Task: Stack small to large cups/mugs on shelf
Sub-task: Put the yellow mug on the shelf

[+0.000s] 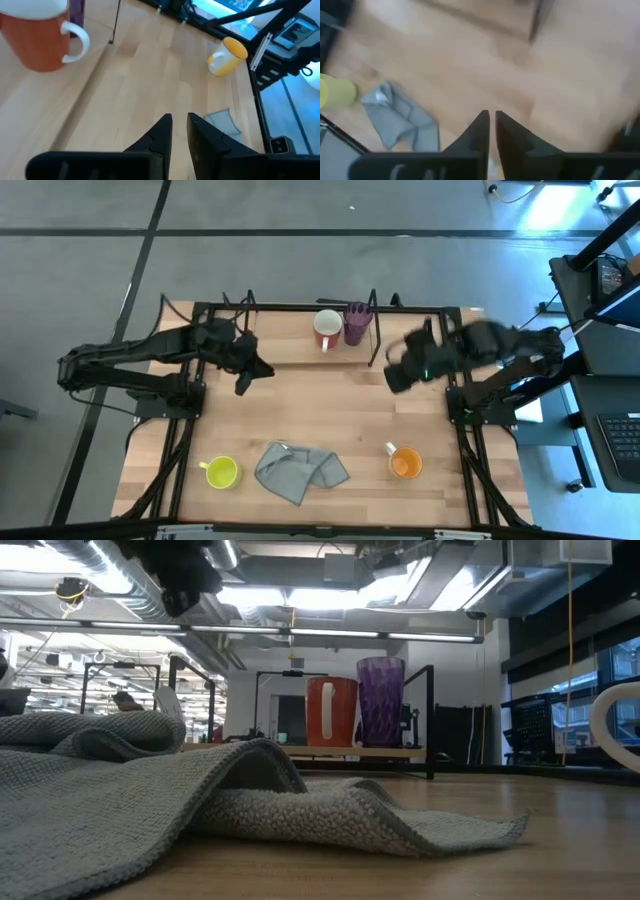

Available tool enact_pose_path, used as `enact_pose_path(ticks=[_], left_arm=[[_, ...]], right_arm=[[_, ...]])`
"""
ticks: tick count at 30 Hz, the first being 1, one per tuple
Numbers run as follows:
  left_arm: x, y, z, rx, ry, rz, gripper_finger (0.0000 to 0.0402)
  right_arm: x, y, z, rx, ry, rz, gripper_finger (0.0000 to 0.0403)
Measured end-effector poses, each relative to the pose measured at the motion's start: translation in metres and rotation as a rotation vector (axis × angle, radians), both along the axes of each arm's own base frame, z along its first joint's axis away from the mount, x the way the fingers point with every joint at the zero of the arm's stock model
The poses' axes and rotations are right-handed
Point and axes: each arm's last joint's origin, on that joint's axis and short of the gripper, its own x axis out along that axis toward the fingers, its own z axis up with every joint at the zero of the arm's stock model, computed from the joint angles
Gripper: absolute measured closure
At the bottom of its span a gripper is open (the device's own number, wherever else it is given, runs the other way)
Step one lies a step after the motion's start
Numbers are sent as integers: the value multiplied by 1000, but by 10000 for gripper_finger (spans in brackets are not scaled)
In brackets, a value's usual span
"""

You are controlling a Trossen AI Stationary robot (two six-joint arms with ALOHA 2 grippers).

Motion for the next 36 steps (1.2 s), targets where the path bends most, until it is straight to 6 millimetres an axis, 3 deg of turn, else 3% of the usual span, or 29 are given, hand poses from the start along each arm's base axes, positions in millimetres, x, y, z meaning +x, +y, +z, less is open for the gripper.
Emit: enact_pose_path(ticks=[5,11,16,28,36], left_arm=[[-8,-6,4,28,-31,-8,349],[-11,-7,2,65,-8,-33,349],[-12,-6,1,94,14,-6,349],[-10,-4,0,125,21,37,349],[-10,-4,0,124,19,26,349]], right_arm=[[-14,43,-33,166,98,-145,326],[-28,93,-58,296,136,-302,282],[-21,125,-76,392,119,-329,268],[6,160,-116,366,220,-317,283],[15,168,-143,266,315,-339,291]])
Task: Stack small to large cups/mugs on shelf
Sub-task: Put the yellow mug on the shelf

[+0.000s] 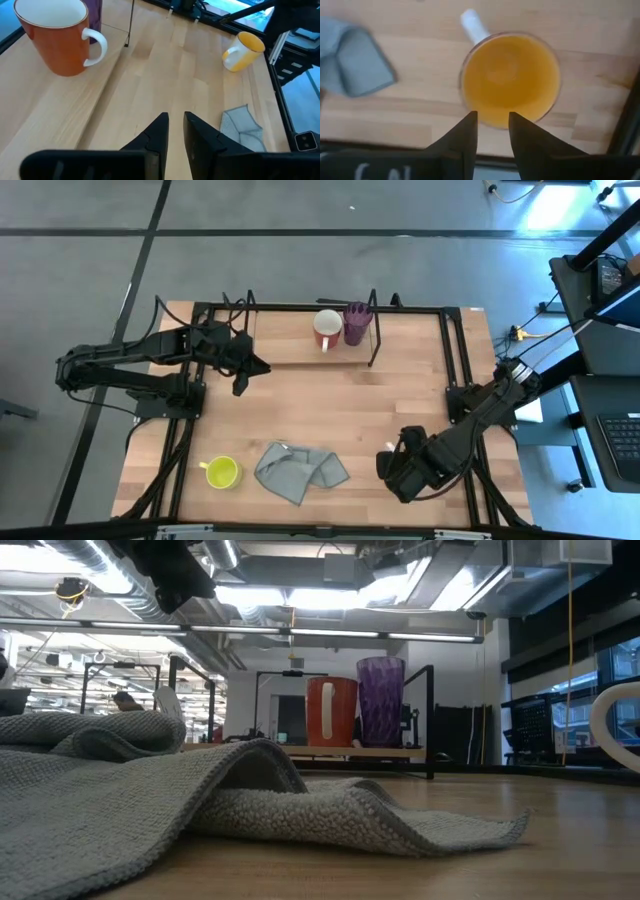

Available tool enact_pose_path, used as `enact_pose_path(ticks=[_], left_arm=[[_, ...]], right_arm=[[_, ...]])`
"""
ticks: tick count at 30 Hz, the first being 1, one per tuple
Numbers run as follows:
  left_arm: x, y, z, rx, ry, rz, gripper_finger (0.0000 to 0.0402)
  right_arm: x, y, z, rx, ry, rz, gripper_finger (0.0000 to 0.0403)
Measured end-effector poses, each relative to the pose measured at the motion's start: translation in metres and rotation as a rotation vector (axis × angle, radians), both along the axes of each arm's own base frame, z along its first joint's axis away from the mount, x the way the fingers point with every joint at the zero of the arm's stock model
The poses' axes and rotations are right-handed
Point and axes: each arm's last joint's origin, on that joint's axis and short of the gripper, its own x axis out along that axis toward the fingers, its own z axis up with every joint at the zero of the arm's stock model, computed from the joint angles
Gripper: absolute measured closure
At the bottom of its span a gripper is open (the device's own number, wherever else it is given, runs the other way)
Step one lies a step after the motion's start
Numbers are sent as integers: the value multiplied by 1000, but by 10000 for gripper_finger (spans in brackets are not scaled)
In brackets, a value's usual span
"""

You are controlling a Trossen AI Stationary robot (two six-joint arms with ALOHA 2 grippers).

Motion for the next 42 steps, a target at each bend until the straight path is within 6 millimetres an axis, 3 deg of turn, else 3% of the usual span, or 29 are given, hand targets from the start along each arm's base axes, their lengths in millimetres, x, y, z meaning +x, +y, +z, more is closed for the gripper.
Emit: enact_pose_path(ticks=[12,17,21,25,29,35,42], left_arm=[[1,0,1,-92,-15,58,352],[1,0,1,-91,-18,57,353],[1,0,1,-92,-18,58,353],[1,0,1,-108,-18,69,353],[1,0,1,-114,-19,73,353],[0,0,1,-133,-13,84,353],[0,0,1,-137,-12,87,353]], right_arm=[[-26,-20,15,-65,222,-11,292],[-38,-26,12,3,154,25,292],[-59,-44,8,47,80,35,292],[-72,-58,11,111,-110,58,292],[-72,-60,4,181,-274,74,292],[-78,-57,-16,122,-200,112,292],[-75,-52,-25,91,-156,196,292]])
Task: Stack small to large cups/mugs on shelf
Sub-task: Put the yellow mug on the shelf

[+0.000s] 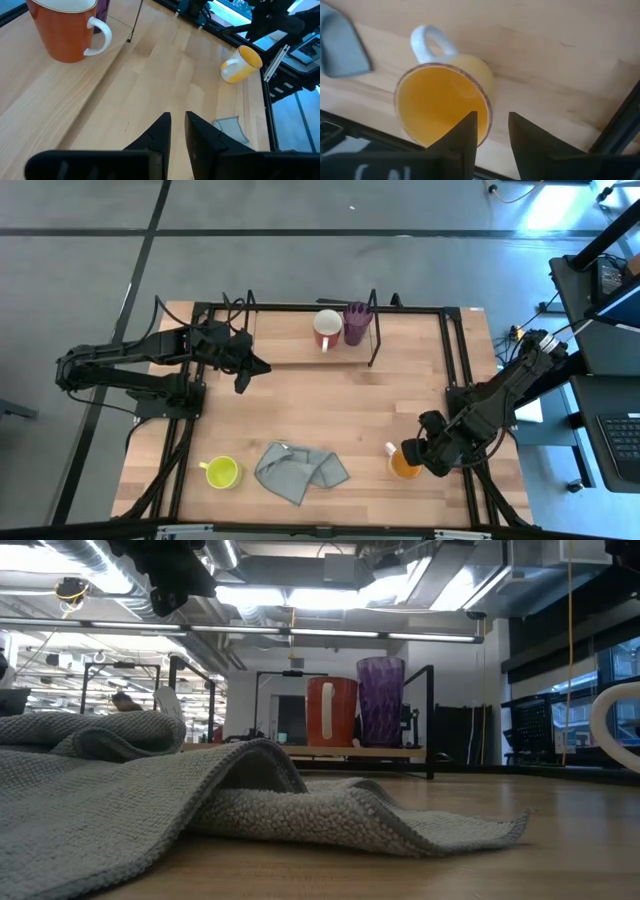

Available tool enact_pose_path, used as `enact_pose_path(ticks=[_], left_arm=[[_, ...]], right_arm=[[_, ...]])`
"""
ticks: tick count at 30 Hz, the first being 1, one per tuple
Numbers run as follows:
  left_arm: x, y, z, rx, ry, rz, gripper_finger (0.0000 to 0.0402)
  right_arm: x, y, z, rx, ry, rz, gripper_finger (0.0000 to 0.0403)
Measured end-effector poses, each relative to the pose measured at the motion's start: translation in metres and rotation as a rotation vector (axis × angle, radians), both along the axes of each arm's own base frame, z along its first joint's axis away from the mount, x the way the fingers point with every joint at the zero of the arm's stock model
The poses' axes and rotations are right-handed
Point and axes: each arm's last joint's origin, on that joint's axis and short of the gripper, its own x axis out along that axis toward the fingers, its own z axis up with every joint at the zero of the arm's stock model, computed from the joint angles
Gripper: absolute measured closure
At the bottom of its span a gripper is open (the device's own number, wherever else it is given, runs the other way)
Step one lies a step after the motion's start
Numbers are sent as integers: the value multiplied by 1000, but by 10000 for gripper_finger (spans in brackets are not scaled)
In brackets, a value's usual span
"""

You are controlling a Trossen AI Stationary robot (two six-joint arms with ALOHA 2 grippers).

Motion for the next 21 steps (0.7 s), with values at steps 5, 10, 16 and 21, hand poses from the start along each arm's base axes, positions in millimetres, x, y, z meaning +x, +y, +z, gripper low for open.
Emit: enact_pose_path(ticks=[5,10,16,21], left_arm=[[0,0,0,-17,-1,11,353],[0,0,0,-22,-1,13,353],[0,0,0,-23,-1,14,353],[0,0,0,-23,-1,15,353]], right_arm=[[3,3,-6,-25,15,33,292],[5,5,-9,-36,20,56,292],[9,8,-16,-52,37,58,292],[14,14,-24,-58,43,57,292]])
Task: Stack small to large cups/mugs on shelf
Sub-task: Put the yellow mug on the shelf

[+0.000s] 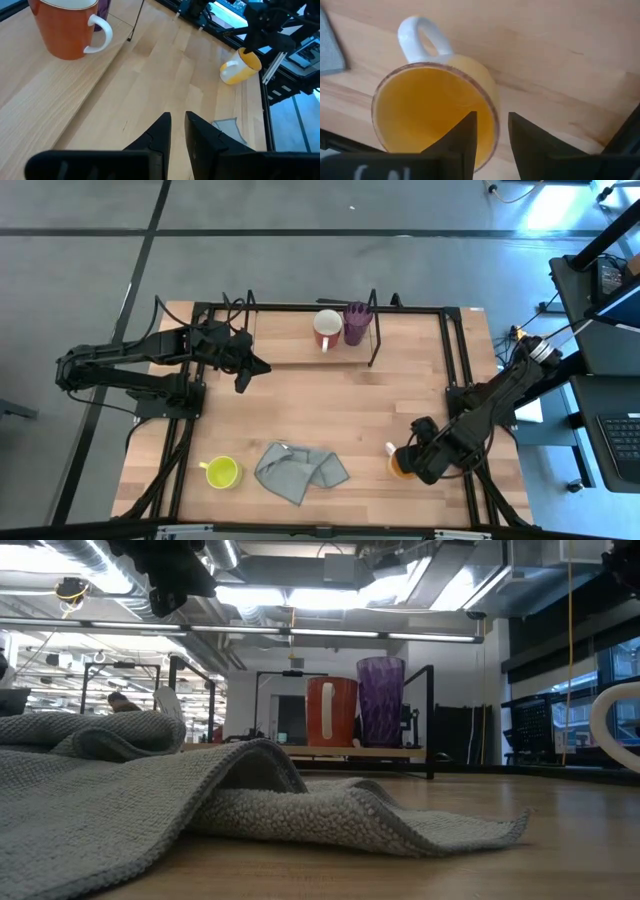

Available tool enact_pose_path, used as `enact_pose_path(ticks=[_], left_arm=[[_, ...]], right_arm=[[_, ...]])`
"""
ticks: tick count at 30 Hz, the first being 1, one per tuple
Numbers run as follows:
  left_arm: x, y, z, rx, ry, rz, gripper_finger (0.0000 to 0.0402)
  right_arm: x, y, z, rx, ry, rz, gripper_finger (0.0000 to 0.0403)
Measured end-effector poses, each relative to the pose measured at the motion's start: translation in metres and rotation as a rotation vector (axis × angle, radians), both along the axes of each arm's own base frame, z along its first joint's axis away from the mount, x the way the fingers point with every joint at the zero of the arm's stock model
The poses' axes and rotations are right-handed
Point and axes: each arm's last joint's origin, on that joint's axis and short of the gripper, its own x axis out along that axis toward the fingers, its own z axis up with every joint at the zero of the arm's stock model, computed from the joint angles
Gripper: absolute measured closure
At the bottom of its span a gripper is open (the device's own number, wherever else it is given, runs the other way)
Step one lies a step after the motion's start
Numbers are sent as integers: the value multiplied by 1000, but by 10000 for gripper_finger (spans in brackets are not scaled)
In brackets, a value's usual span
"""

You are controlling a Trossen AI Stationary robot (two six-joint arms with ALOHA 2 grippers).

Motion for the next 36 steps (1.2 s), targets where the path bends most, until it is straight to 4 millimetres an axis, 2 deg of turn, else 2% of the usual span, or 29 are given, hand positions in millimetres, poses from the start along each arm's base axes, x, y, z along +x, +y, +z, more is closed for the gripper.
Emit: enact_pose_path(ticks=[9,19,27,36], left_arm=[[0,0,0,2,1,0,353],[0,0,0,2,0,0,353],[0,0,0,2,1,0,353],[0,1,0,15,3,21,353]], right_arm=[[6,-2,-7,-32,22,53,301],[20,-18,-7,-47,26,200,384],[31,-34,-7,-71,13,348,374],[57,-65,-6,-126,-80,649,384]])
